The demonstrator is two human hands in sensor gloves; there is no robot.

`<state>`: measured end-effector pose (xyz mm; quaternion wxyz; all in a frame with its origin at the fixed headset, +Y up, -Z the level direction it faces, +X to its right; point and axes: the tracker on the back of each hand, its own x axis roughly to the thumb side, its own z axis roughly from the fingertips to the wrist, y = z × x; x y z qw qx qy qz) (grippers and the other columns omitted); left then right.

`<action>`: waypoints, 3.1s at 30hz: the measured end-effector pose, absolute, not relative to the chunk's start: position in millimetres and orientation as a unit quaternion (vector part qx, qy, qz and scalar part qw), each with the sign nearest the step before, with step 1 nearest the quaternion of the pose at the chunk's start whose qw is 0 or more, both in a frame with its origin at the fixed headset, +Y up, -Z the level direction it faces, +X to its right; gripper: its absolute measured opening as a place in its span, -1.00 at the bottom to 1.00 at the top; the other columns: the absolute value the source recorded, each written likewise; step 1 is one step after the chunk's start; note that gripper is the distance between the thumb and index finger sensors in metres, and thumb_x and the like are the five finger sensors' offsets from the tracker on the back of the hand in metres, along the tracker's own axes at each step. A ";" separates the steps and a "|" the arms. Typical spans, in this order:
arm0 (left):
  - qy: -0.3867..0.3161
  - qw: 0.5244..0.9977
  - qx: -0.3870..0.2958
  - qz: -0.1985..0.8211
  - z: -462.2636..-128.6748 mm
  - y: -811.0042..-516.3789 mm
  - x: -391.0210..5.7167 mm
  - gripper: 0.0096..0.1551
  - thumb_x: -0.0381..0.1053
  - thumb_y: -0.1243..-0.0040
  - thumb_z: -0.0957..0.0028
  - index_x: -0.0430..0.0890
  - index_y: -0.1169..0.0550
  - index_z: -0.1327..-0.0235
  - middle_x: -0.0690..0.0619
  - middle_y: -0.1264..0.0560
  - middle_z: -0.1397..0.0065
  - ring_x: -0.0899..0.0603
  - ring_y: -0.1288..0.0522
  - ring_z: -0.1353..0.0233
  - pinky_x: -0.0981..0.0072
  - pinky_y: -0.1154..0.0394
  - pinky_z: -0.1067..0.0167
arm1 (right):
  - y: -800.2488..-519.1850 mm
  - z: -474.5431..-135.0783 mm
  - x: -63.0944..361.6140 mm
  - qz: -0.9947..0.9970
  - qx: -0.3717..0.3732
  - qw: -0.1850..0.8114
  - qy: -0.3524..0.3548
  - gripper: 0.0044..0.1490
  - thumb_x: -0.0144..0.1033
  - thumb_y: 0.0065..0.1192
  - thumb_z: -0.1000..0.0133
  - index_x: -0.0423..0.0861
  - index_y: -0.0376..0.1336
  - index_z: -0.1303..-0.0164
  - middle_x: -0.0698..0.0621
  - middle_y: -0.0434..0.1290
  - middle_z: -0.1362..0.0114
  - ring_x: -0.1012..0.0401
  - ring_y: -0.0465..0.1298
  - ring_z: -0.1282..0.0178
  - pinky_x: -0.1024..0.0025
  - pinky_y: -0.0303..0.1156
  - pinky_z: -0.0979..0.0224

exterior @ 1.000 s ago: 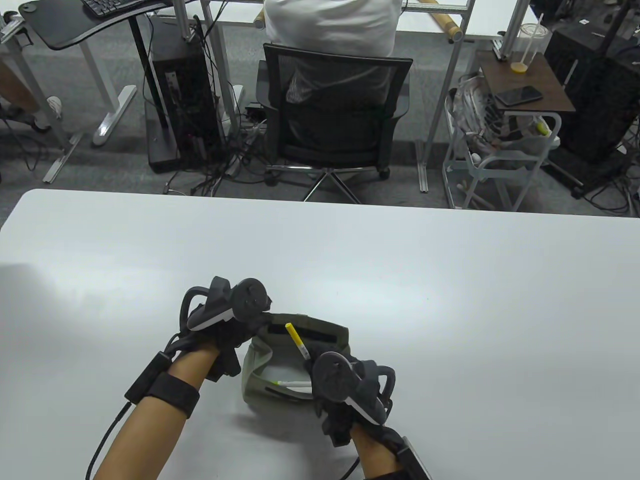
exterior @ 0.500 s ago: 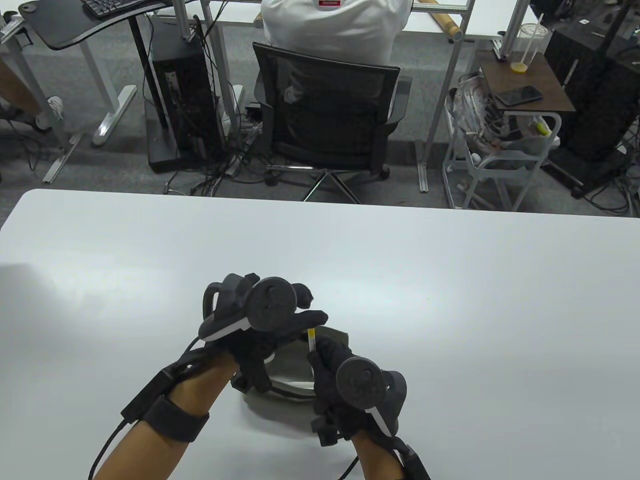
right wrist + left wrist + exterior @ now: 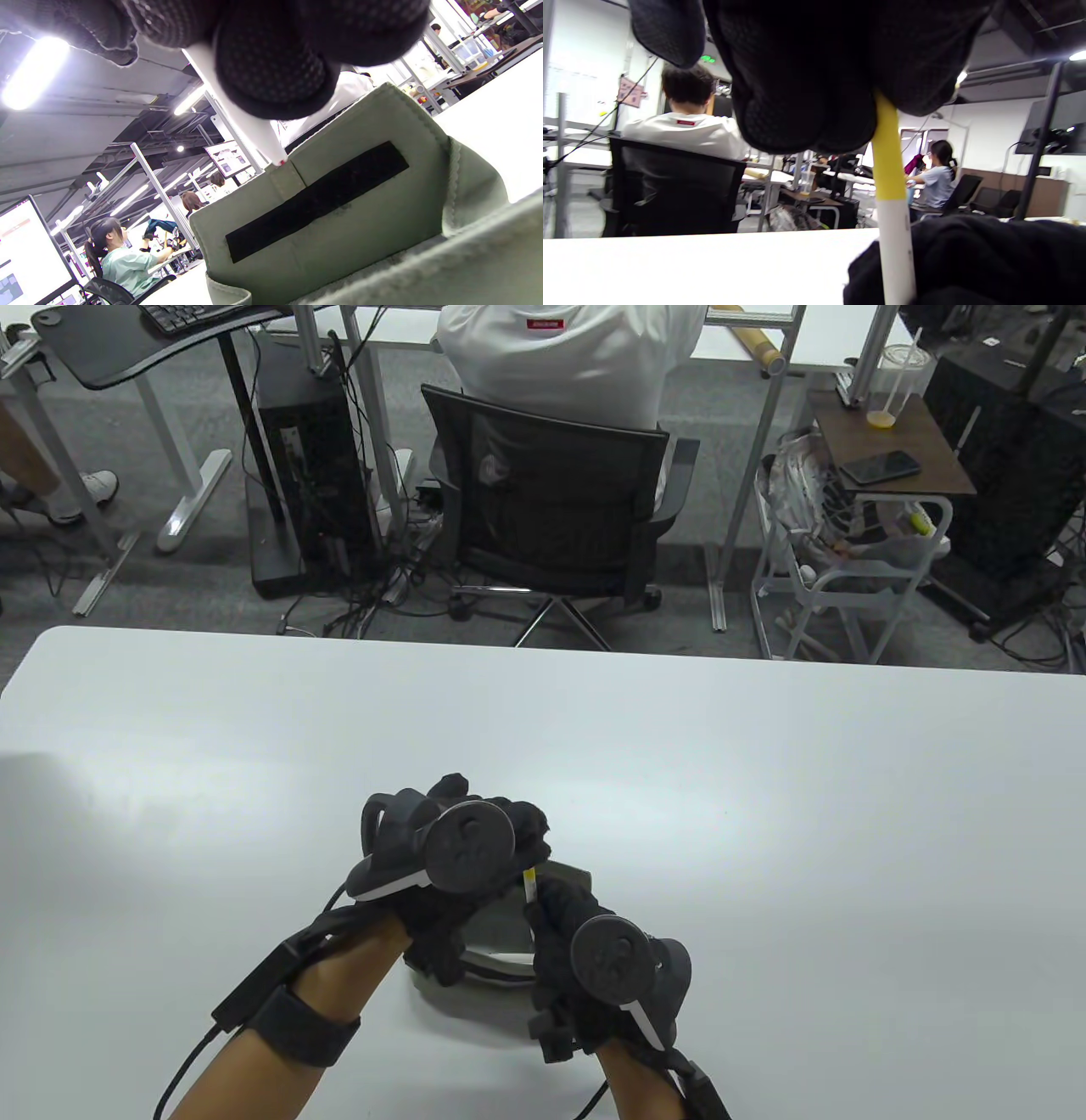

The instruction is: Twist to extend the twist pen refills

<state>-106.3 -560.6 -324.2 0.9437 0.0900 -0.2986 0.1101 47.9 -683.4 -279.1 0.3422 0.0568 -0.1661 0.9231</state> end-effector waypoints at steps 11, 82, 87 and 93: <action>-0.344 0.925 0.086 0.135 -326.6 -565.1 -111.7 -0.56 -0.10 -0.39 -0.03 -0.04 -0.70 -0.20 -0.05 -0.74 -0.20 -0.18 -0.73 -0.14 -0.50 -0.23 -0.41 | -684.7 -281.0 49.2 0.923 0.055 0.346 -0.157 -0.44 -0.20 0.13 0.13 -0.02 0.40 -0.08 -0.04 0.60 -0.07 0.24 0.67 0.27 0.46 0.60 0.27; -0.150 0.985 -0.041 0.071 -363.5 -695.7 -196.0 -0.11 0.29 -0.31 -0.07 -0.15 -0.43 -0.59 -0.19 -0.52 -0.51 -0.40 -0.46 -0.51 -0.72 0.03 -0.35 | -679.2 -305.7 84.6 0.983 -0.132 0.086 -0.088 -0.31 0.09 0.44 0.22 -0.06 0.50 -0.03 -0.05 0.67 0.06 0.24 0.66 0.39 0.43 0.59 0.33; -0.142 0.989 -0.041 0.029 -377.3 -702.7 -179.8 -0.45 0.14 -0.41 -0.05 -0.06 -0.64 -0.25 0.00 -0.70 -0.12 -0.23 -0.65 -0.22 -0.67 -0.07 -0.35 | -666.0 -310.4 28.7 0.990 0.033 0.117 -0.064 -0.45 -0.08 0.47 0.18 -0.03 0.53 0.02 -0.02 0.69 0.09 0.25 0.67 0.41 0.44 0.60 0.34; -0.140 0.989 -0.034 0.037 -377.9 -703.0 -180.4 -0.52 0.13 -0.39 -0.06 -0.07 -0.67 -0.16 0.01 -0.72 -0.04 -0.22 -0.67 -0.16 -0.67 -0.08 -0.35 | -715.6 -334.6 -22.2 0.995 0.084 -0.015 0.045 -0.38 -0.14 0.49 0.23 0.03 0.48 -0.08 -0.01 0.66 -0.10 0.26 0.69 0.33 0.45 0.62 0.28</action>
